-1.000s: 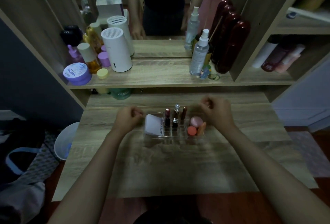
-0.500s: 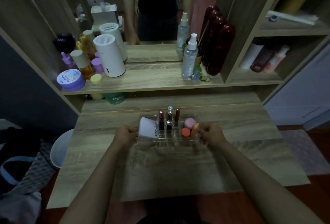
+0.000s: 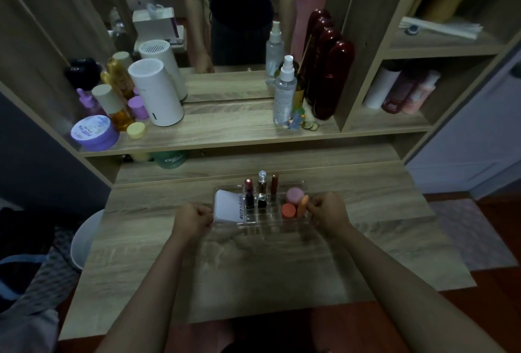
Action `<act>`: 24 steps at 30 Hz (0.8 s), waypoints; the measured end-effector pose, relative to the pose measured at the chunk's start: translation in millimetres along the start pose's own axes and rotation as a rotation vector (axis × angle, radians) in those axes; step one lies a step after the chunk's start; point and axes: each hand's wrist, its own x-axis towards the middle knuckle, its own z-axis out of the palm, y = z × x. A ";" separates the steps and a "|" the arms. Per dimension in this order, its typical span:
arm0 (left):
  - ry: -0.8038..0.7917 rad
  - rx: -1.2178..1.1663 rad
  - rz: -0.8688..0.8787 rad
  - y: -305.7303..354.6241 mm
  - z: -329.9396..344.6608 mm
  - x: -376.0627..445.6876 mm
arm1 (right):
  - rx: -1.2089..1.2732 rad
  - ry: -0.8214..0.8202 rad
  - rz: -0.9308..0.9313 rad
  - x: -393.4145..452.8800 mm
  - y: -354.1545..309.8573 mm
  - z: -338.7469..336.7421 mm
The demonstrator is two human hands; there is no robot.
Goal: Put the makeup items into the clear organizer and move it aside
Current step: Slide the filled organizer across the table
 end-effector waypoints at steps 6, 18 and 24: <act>-0.006 -0.019 0.008 18.0 29.3 -5.9 | -0.088 0.026 -0.032 6.7 26.7 -22.5; -0.007 -0.043 0.073 65.6 113.5 -13.4 | -0.175 0.003 -0.062 18.2 100.6 -95.0; -0.070 -0.049 0.030 84.7 151.6 -8.3 | -0.128 0.031 0.023 23.7 135.1 -120.1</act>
